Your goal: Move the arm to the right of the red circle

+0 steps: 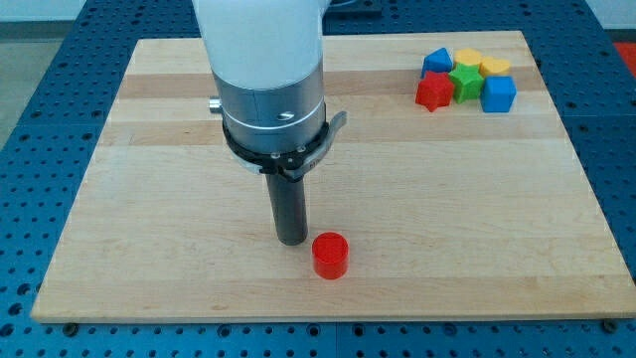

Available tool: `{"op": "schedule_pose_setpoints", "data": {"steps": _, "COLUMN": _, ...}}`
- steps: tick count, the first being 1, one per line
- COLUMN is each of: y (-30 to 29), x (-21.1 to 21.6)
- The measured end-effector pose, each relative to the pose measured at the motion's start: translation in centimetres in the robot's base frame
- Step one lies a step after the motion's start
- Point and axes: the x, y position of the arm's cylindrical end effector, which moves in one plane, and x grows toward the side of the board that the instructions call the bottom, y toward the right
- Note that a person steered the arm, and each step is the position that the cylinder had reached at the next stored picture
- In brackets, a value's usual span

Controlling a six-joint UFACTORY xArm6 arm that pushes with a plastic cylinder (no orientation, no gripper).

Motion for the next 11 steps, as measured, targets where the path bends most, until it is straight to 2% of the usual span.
{"op": "schedule_pose_setpoints", "data": {"steps": 2, "y": 0.0, "x": -1.0}}
{"op": "schedule_pose_setpoints", "data": {"steps": 3, "y": -0.1, "x": -3.1}}
{"op": "schedule_pose_setpoints", "data": {"steps": 4, "y": 3.7, "x": -3.0}}
{"op": "schedule_pose_setpoints", "data": {"steps": 5, "y": 10.2, "x": -1.4}}
{"op": "schedule_pose_setpoints", "data": {"steps": 7, "y": 10.2, "x": 0.6}}
{"op": "schedule_pose_setpoints", "data": {"steps": 10, "y": 10.1, "x": 1.3}}
{"op": "schedule_pose_setpoints", "data": {"steps": 11, "y": 10.1, "x": 3.0}}
